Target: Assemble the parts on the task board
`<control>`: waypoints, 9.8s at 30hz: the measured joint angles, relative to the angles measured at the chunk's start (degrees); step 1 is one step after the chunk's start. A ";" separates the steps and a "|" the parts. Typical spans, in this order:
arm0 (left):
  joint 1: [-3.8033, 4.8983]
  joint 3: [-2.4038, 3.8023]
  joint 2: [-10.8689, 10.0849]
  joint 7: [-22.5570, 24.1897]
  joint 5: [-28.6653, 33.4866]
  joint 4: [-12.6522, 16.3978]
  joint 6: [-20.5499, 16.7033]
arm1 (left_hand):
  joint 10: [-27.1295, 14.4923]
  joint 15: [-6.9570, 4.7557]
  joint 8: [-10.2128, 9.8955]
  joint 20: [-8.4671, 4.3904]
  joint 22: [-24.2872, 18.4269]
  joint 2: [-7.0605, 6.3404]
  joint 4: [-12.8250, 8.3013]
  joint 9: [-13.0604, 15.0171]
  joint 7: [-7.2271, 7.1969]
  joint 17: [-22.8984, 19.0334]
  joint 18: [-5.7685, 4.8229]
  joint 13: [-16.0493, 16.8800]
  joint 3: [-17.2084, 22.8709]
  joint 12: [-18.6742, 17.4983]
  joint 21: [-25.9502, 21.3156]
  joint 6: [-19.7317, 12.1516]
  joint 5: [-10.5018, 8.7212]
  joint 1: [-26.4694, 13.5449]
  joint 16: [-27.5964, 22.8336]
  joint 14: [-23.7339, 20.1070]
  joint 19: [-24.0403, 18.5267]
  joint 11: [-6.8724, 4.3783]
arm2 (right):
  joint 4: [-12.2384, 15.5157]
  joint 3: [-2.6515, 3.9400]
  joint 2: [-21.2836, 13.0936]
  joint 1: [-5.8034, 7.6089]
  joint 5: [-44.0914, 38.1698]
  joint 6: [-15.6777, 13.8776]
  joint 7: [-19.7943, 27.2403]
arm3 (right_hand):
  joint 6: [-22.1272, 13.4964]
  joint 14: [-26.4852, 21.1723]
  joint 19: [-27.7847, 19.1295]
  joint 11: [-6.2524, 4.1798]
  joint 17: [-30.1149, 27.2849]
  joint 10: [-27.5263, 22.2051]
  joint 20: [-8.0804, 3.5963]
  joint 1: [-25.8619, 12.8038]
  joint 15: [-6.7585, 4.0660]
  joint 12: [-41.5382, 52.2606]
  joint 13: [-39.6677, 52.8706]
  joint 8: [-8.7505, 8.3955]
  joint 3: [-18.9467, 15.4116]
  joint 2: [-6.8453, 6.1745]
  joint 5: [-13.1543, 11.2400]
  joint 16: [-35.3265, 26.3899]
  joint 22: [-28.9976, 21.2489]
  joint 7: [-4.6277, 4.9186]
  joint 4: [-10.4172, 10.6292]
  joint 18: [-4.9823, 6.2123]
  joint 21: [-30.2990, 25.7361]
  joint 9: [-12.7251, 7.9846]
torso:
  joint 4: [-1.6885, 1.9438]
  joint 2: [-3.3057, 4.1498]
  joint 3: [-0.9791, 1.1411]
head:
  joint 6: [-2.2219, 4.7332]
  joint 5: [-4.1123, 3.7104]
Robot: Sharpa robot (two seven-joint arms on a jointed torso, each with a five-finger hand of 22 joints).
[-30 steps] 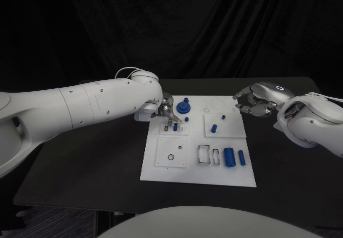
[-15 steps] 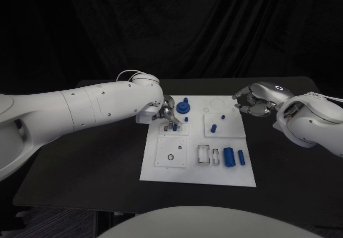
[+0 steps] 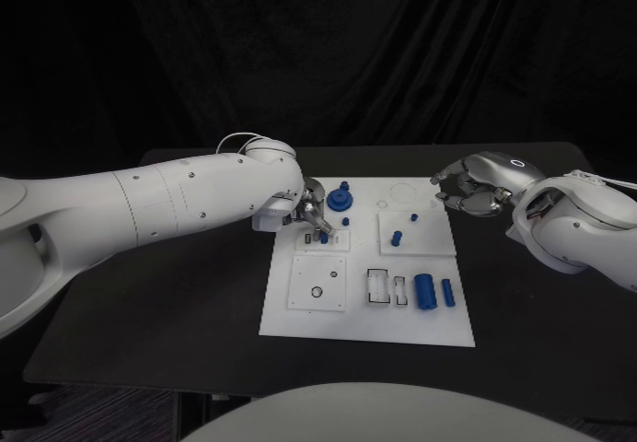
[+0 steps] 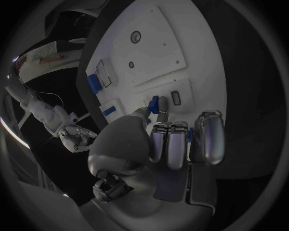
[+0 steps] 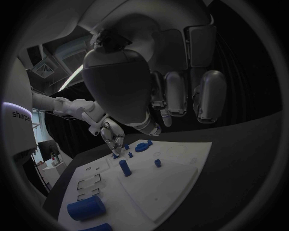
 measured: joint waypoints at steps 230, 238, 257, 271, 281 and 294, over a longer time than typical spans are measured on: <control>-12.91 0.12 -13.87 14.59 -12.14 15.54 -46.34 | 0.04 -0.42 3.32 -0.62 0.00 -7.70 -3.08 6.18 -0.09 0.00 0.00 -0.02 20.53 -0.02 -1.92 -0.10 3.99 -3.65 0.00 0.00 0.21 -0.79 | 0.19 0.00 -1.57 -0.29 0.74 1.52 -1.49 | 0.19 0.00 -0.21 0.00 -0.98 0.00 0.21 -0.68 0.00 -0.66 0.00 -0.21 1.90 -0.68 1.45 -1.09 0.00 0.19 -0.94 -0.02 -1.89 -0.38 | -0.01 0.02 -0.02 | 0.00 0.36; -13.05 0.07 -13.96 14.93 -12.14 15.63 -46.84 | 0.04 -0.42 3.38 -0.62 0.00 -7.65 -3.08 6.15 -0.18 0.00 0.00 -0.02 20.53 -0.02 -1.92 0.04 3.99 -3.59 0.00 0.00 0.21 -0.79 | 0.19 0.00 -1.60 -0.32 0.76 1.53 -1.48 | 0.19 0.00 -0.21 0.00 -0.98 0.00 0.21 -0.68 0.00 -0.66 0.00 -0.21 1.90 -0.68 1.45 -1.08 0.00 0.19 -0.94 -0.02 -1.89 -0.38 | 0.03 -0.02 -0.04 | 0.00 0.32; -13.24 -0.03 -14.60 15.37 -12.11 15.89 -47.86 | 0.04 -0.42 3.38 -0.62 0.00 -7.65 -2.93 6.34 -0.07 0.00 0.00 -0.02 20.70 -0.02 -1.92 0.15 3.32 -3.59 0.00 0.00 0.21 -0.78 | 0.14 0.00 -1.60 -0.43 0.77 1.58 -1.48 | 0.19 0.00 -0.21 0.00 -0.97 0.00 0.20 -0.68 0.00 -0.66 0.00 -0.21 1.90 -0.68 1.44 -1.08 0.00 0.19 -0.94 -0.02 -1.89 -0.37 | 0.03 0.00 -0.03 | 0.00 0.57; -13.32 0.00 -14.20 15.42 -12.11 15.27 -48.26 | 0.05 -0.42 3.65 -0.62 0.00 -7.65 -3.11 6.53 -0.09 0.00 0.00 -0.02 21.52 -0.02 -1.92 0.16 2.62 -3.61 0.00 0.00 0.21 -0.78 | 0.13 0.00 -1.65 -0.45 0.77 1.60 -1.48 | 0.19 0.00 -0.21 0.00 -0.97 0.00 0.21 -0.68 0.00 -0.66 0.00 -0.21 2.06 -0.68 1.89 -1.08 0.00 0.19 -0.78 -0.02 -1.89 -0.42 | 0.02 -0.01 -0.02 | 0.00 0.44; -13.55 0.07 -13.90 15.48 -12.13 14.91 -48.90 | 0.05 -0.42 3.80 -0.62 0.00 -7.72 -3.14 6.58 -0.34 0.00 0.00 -0.02 21.55 -0.02 -1.92 0.31 2.26 -3.69 0.00 0.00 0.21 -0.78 | 0.13 0.00 -1.63 -0.46 0.78 1.64 -1.47 | 0.19 0.00 -0.21 0.00 -0.97 0.00 0.21 -0.68 0.00 -0.66 0.00 -0.21 2.06 -0.68 1.89 -1.08 0.00 0.19 -0.78 -0.02 -1.89 -0.41 | -0.01 0.03 -0.02 | 0.00 0.47; -13.70 0.10 -13.83 15.63 -12.14 14.70 -49.18 | 0.04 -0.42 3.88 -0.62 0.00 -7.61 -3.14 6.57 -0.33 0.00 0.00 -0.02 21.55 -0.02 -2.17 0.32 -1.97 -4.85 0.00 0.00 0.21 -0.78 | 0.13 0.00 -1.60 -0.48 0.80 1.66 -1.46 | 0.19 0.00 -0.21 0.00 -0.96 0.00 0.21 -0.68 0.00 -0.66 0.00 -0.21 2.06 -0.68 1.89 -1.08 0.00 0.19 -0.79 -0.02 -1.89 -0.41 | -0.04 0.02 -0.03 | 0.00 0.65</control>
